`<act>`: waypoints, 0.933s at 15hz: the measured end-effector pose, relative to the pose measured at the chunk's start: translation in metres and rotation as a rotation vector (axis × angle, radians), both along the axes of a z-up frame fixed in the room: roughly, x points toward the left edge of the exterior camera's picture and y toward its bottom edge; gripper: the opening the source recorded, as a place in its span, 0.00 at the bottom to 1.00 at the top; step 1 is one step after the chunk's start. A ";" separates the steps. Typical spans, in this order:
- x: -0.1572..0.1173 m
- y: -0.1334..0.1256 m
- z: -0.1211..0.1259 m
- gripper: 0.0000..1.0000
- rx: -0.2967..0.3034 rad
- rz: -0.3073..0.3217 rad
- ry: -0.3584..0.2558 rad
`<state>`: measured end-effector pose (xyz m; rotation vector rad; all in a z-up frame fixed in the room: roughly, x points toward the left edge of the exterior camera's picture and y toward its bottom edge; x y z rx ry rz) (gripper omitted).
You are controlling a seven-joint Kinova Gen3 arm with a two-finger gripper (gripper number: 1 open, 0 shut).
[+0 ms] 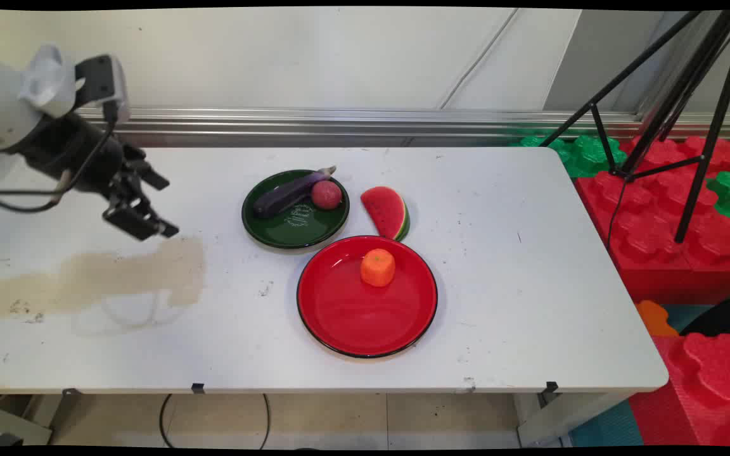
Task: Pick up the eggplant from the green plate
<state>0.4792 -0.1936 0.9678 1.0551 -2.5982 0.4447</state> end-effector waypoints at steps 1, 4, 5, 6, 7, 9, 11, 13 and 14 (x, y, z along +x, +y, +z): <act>-0.001 -0.003 0.002 1.00 -0.006 0.012 0.003; -0.005 -0.023 0.008 1.00 -0.031 0.072 0.013; -0.006 -0.027 0.008 1.00 -0.034 0.082 0.013; -0.008 -0.035 0.009 1.00 -0.039 0.094 0.012; -0.009 -0.040 0.009 1.00 -0.042 0.100 0.010; -0.014 -0.066 0.005 1.00 -0.047 0.120 -0.004; -0.018 -0.092 -0.002 1.00 -0.051 0.133 -0.021; -0.019 -0.115 -0.012 1.00 -0.053 0.144 -0.038; -0.020 -0.123 -0.016 1.00 -0.052 0.147 -0.044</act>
